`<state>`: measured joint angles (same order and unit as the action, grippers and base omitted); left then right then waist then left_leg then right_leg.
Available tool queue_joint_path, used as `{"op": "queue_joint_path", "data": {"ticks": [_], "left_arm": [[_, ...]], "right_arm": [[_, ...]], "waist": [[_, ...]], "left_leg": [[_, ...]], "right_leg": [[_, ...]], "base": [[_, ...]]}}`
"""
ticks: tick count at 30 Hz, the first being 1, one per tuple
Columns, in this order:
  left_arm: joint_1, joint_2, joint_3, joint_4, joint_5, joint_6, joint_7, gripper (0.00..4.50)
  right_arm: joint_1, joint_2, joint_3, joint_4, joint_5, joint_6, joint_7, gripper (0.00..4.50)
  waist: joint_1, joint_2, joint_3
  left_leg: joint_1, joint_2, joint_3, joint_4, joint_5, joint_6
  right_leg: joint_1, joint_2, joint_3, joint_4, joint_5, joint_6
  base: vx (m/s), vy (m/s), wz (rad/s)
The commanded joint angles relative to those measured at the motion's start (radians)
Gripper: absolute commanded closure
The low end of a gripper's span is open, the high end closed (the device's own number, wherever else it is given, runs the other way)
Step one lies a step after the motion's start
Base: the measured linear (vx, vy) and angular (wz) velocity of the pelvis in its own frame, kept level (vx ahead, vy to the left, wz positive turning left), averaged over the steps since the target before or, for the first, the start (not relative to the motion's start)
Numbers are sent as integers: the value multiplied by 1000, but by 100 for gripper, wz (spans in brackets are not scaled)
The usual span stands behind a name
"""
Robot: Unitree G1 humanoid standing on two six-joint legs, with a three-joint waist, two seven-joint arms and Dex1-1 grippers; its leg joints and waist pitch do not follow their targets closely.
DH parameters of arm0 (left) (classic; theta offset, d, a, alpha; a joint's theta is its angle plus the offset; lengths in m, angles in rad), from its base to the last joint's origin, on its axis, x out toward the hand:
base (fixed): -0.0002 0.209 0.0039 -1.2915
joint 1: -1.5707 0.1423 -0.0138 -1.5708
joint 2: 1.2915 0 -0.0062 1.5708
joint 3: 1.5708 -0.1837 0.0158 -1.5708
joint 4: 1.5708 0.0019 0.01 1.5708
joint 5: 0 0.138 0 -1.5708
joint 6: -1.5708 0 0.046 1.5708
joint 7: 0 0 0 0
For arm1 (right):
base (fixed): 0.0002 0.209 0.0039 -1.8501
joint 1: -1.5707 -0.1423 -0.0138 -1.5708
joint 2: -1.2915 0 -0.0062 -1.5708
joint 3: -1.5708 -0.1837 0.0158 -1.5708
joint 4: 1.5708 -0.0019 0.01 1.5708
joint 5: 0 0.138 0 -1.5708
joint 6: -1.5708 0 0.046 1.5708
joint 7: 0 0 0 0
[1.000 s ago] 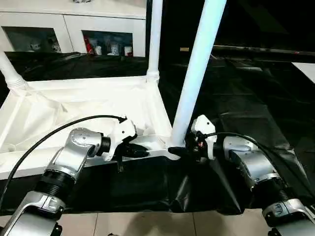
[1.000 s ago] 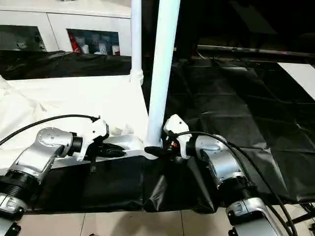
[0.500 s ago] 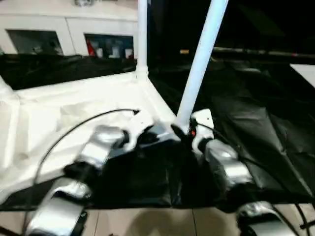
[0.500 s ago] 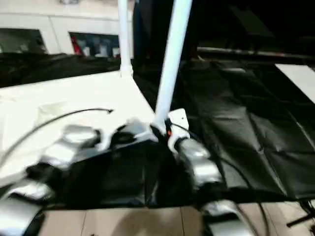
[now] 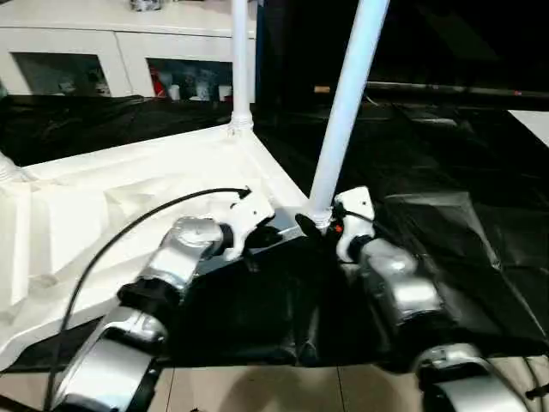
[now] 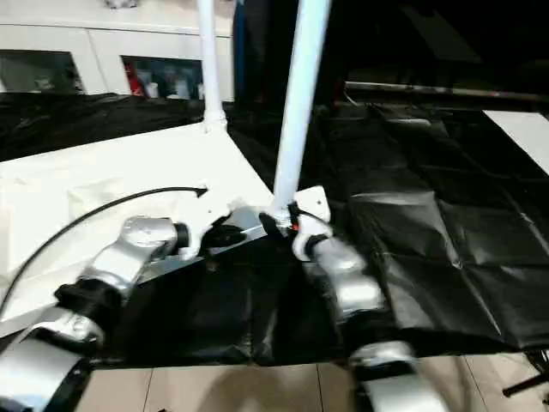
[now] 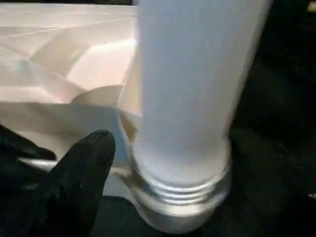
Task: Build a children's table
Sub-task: Rotate leg to tighten
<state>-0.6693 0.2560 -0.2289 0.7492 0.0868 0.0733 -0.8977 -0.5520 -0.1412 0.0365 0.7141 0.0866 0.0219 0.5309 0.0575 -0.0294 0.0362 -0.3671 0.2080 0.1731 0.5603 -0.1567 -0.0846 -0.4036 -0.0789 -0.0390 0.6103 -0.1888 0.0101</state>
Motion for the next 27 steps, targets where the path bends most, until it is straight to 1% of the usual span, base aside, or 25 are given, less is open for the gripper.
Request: {"op": "queue_joint_path", "data": {"ticks": [1,2,3,4,5,6,8,9,10,11,15,17,18,19,21,24,26,27], "left_arm": [[43,14,20,-7,-52,-42,-80,450],[45,18,20,-10,-55,-44,-91,450],[60,41,13,-30,-65,-49,-150,450],[62,45,12,-34,-67,-50,-160,450],[70,56,11,-44,-75,-54,-185,450],[72,60,13,-47,-80,-62,-193,450],[74,62,15,-50,-85,-61,-202,450],[80,68,11,-61,-94,-56,-225,450],[83,70,9,-67,-99,-51,-236,450],[85,72,8,-70,-101,-49,-242,450],[98,78,6,-94,-104,-40,-266,450],[103,78,6,-101,-105,-37,-273,450],[104,79,6,-103,-105,-36,-274,450],[104,79,5,-104,-105,-36,-274,450],[105,79,5,-106,-105,-35,-275,450],[108,80,5,-113,-104,-30,-279,450],[110,80,6,-116,-102,-28,-280,450],[110,80,6,-118,-101,-26,-281,450]], "right_arm": [[5,-42,18,-38,19,22,101,48],[6,-51,21,-41,19,23,117,48],[19,-87,33,-83,44,35,221,48],[21,-93,35,-91,49,38,241,48],[28,-113,42,-116,64,45,299,48],[29,-124,47,-128,68,47,328,48],[29,-129,51,-133,73,57,346,48],[30,-137,62,-141,75,64,376,48],[31,-141,69,-145,74,69,391,48],[31,-142,73,-147,74,71,398,48],[32,-145,96,-149,60,61,427,48],[28,-141,97,-143,58,54,431,48],[23,-138,94,-135,58,50,428,75],[21,-136,92,-132,58,49,425,84],[18,-134,90,-127,57,42,418,84],[11,-131,85,-118,60,33,409,124],[10,-130,85,-117,64,35,415,129],[10,-130,85,-114,63,32,415,140]], "waist": [[5,-12,-49],[6,-13,-50],[8,-9,-51],[6,-11,-50],[5,-10,-49],[6,-9,-51],[4,-9,-51],[4,-9,-51],[3,-12,-50],[5,-10,-50],[6,-11,-48],[6,-11,-48],[6,-11,-49],[6,-11,-49],[7,-12,-48],[7,-11,-49],[7,-11,-50],[7,-12,-49]], "left_leg": [[1,11,5,-59,-277,33],[1,12,5,-58,-270,36],[5,14,6,-57,-268,38],[3,15,6,-57,-265,44],[1,15,6,-58,-260,46],[3,16,6,-57,-256,50],[4,16,6,-56,-256,48],[4,16,6,-57,-256,47],[4,16,7,-56,-259,48],[5,17,6,-57,-261,46],[5,18,7,-58,-266,39],[5,17,7,-58,-263,37],[6,17,6,-58,-264,35],[6,17,6,-58,-265,35],[6,17,7,-58,-263,35],[6,17,7,-58,-262,33],[6,17,7,-57,-259,35],[5,17,7,-57,-255,36]], "right_leg": [[41,-47,31,-88,-288,-158],[43,-48,30,-87,-280,-164],[42,-48,31,-86,-264,-173],[44,-47,31,-85,-251,-177],[43,-45,30,-83,-240,-183],[45,-46,30,-80,-220,-190],[43,-44,29,-78,-209,-200],[43,-45,29,-78,-208,-205],[42,-45,29,-78,-212,-206],[42,-47,30,-79,-222,-207],[41,-48,31,-80,-244,-202],[41,-48,31,-81,-249,-198],[41,-48,31,-81,-250,-197],[40,-48,31,-81,-250,-197],[40,-48,31,-80,-249,-195],[40,-48,31,-80,-246,-195],[41,-48,31,-79,-237,-197],[41,-47,31,-79,-234,-197]], "base": [[0,0,0],[0,0,0],[0,0,0],[0,0,0],[0,0,0],[0,0,0],[0,0,0],[0,0,0],[0,0,0],[0,0,0],[0,0,0],[0,0,0],[0,0,0],[0,0,0],[0,0,0],[0,0,0],[0,0,0],[0,0,0]]}}
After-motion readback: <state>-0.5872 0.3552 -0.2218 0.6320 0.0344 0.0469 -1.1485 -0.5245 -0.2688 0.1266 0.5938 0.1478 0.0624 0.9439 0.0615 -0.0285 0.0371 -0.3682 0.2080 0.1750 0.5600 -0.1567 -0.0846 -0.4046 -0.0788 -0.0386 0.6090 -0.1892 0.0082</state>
